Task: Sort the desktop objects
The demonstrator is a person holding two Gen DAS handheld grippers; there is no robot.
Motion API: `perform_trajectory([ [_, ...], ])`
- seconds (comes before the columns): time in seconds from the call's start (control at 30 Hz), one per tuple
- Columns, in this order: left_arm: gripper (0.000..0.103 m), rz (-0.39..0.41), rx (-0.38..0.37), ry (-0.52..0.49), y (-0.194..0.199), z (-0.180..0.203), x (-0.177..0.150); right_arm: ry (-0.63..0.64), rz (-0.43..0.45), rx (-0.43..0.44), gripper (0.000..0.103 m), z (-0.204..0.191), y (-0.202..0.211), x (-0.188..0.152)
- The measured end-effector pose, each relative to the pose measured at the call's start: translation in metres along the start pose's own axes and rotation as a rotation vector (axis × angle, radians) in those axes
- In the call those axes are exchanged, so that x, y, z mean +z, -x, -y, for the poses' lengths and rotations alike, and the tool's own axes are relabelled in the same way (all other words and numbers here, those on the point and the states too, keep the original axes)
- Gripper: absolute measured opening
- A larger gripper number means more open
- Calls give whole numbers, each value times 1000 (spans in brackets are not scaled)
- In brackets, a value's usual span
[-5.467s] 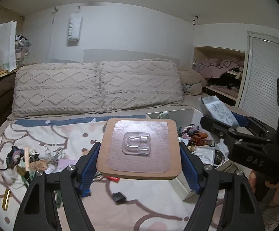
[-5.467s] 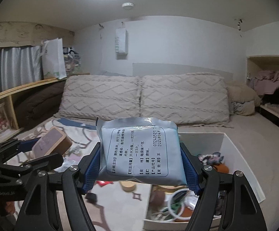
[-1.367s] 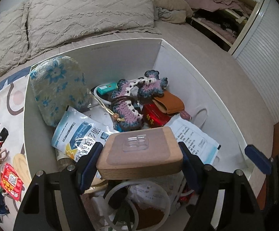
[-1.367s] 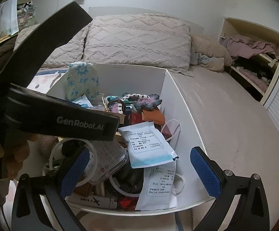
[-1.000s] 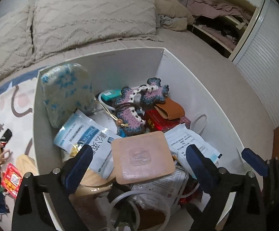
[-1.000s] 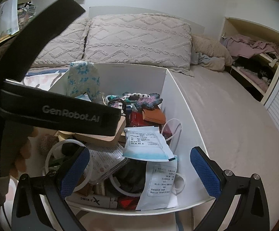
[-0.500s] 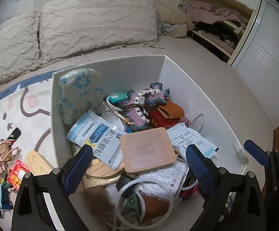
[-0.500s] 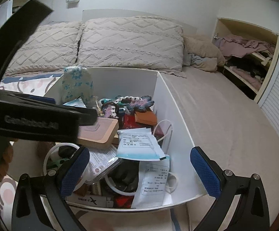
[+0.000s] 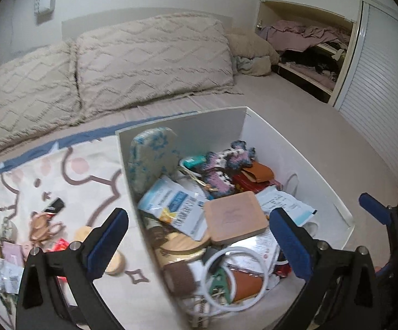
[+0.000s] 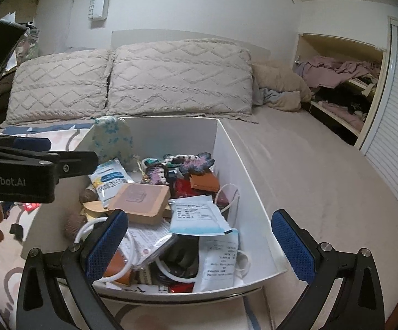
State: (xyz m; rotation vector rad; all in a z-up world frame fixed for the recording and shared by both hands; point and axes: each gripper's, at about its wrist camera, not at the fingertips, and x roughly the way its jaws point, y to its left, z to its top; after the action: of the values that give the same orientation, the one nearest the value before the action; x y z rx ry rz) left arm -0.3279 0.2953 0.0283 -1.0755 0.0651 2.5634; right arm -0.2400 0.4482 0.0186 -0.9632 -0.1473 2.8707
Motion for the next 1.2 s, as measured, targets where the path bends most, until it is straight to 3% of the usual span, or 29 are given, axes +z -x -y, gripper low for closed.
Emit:
perform_trajectory([
  [0.17,103,40,38,-20,17,-12,-5,-47,29,-14,103,1,10,2],
  [0.33,103,59,75,-22,31,-27,-13,-101,47,27,103,-2,17,1],
  [0.83,103,190,184,-50,86,-62,-44,-18,80,10,103,-44,44,-1],
  [1.2,103,227,190,-29,114,-86,-78,10,102,12,103,-68,64,-19],
])
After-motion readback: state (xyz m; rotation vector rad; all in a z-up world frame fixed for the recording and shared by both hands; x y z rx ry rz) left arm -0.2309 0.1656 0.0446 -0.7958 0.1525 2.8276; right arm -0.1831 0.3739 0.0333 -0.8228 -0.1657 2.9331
